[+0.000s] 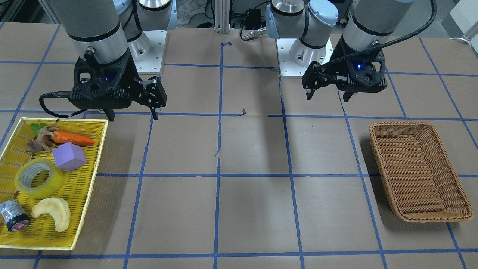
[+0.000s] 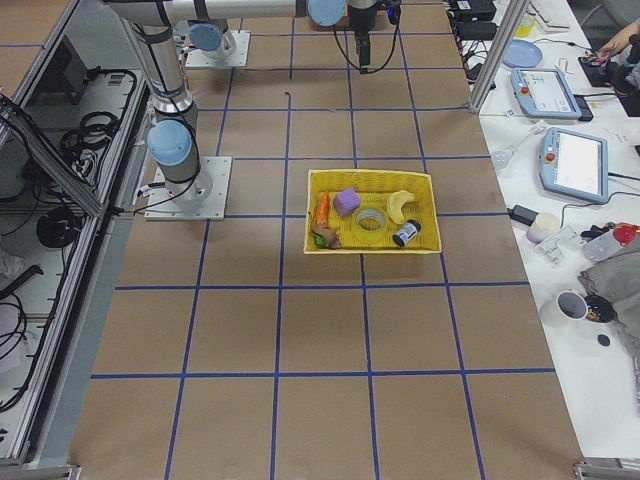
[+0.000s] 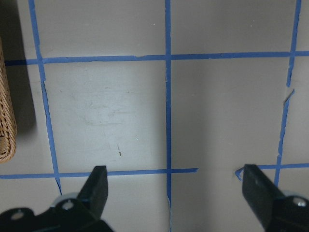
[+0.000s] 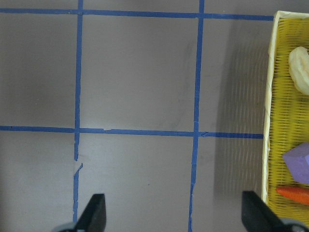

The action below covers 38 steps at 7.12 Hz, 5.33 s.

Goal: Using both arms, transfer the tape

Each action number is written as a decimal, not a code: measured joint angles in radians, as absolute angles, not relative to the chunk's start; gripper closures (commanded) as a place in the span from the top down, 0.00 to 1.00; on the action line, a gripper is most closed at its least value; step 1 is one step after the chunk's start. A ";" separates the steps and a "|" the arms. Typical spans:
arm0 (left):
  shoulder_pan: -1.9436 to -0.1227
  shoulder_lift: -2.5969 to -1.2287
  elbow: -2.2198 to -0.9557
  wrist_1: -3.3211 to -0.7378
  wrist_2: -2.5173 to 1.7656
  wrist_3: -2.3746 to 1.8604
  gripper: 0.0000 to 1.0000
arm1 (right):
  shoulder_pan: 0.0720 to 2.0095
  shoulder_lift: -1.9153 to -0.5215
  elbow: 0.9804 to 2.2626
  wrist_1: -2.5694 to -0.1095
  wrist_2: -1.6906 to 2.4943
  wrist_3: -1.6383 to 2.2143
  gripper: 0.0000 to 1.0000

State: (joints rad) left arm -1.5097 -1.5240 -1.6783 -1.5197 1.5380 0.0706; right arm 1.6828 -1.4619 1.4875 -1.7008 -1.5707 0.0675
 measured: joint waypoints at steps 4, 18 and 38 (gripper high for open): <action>-1.499 -1.537 -1.682 -1.493 1.534 0.074 1.00 | 1.683 -1.462 1.489 -1.698 -1.572 0.067 1.00; -1.492 -1.542 -1.686 -1.489 1.544 0.078 1.00 | 1.068 -1.139 1.536 -1.938 -1.578 -0.970 1.00; -1.489 -1.546 -1.687 -1.486 1.549 0.077 1.00 | 1.826 -0.982 1.434 -1.988 -1.529 0.040 0.00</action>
State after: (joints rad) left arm -1.4895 -1.5462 -1.6869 -1.4857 1.5493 0.0767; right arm 1.8265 -0.9824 1.4342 -1.9877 -1.5286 0.0400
